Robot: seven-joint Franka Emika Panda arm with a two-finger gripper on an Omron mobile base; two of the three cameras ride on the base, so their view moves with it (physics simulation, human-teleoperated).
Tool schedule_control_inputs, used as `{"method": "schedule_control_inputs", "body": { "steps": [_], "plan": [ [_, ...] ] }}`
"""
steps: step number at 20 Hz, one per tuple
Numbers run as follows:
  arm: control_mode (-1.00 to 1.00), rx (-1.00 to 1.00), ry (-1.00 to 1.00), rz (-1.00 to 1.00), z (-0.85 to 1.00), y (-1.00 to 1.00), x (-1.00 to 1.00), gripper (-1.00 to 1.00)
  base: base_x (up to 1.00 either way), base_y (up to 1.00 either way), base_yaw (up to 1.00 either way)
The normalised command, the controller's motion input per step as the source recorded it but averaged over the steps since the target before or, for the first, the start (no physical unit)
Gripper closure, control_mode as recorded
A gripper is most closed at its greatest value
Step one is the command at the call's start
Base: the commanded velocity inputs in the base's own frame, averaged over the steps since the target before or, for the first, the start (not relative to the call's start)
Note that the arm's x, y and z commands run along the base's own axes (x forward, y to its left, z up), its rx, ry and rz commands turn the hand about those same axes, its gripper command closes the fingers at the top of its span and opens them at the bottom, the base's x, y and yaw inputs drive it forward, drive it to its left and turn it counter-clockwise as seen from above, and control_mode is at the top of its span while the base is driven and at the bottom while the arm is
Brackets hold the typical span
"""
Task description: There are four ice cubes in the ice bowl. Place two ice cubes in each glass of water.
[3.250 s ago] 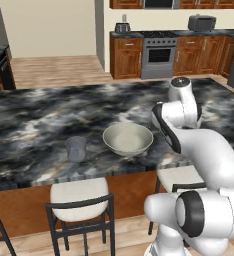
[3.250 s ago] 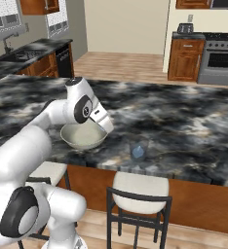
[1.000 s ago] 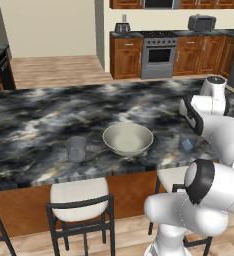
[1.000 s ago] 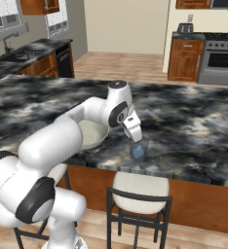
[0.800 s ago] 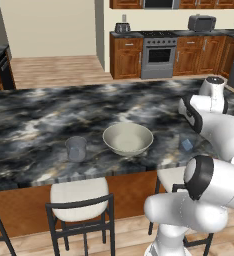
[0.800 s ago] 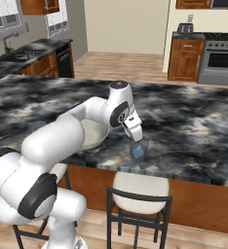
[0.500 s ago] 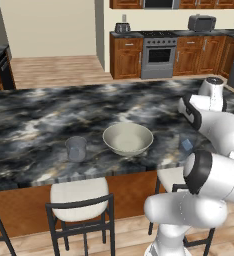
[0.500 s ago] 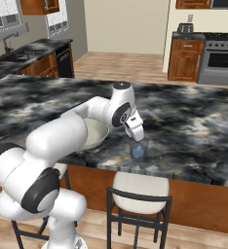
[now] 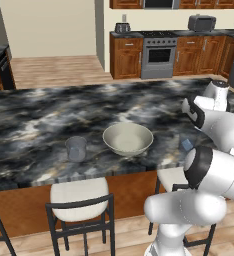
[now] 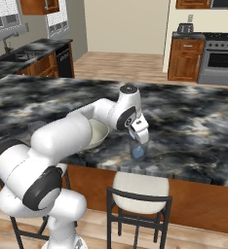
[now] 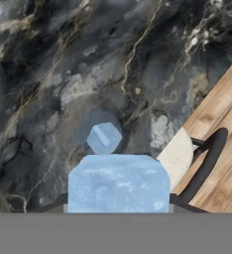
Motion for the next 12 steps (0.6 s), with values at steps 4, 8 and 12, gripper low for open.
{"method": "schedule_control_inputs", "body": {
  "steps": [4, 8, 12],
  "plan": [
    [-1.0, 0.02, -0.04, 0.0, 0.0, -0.04, 0.06, 1.0, 0.0, 0.0, 0.0],
    [-1.0, 0.0, -0.02, 0.0, 0.0, 0.0, 0.08, 1.0, 0.0, 0.0, 0.0],
    [-1.0, 0.01, -0.02, 0.0, 0.0, 0.0, 0.03, 1.0, 0.0, 0.0, 0.0]
  ]
}}
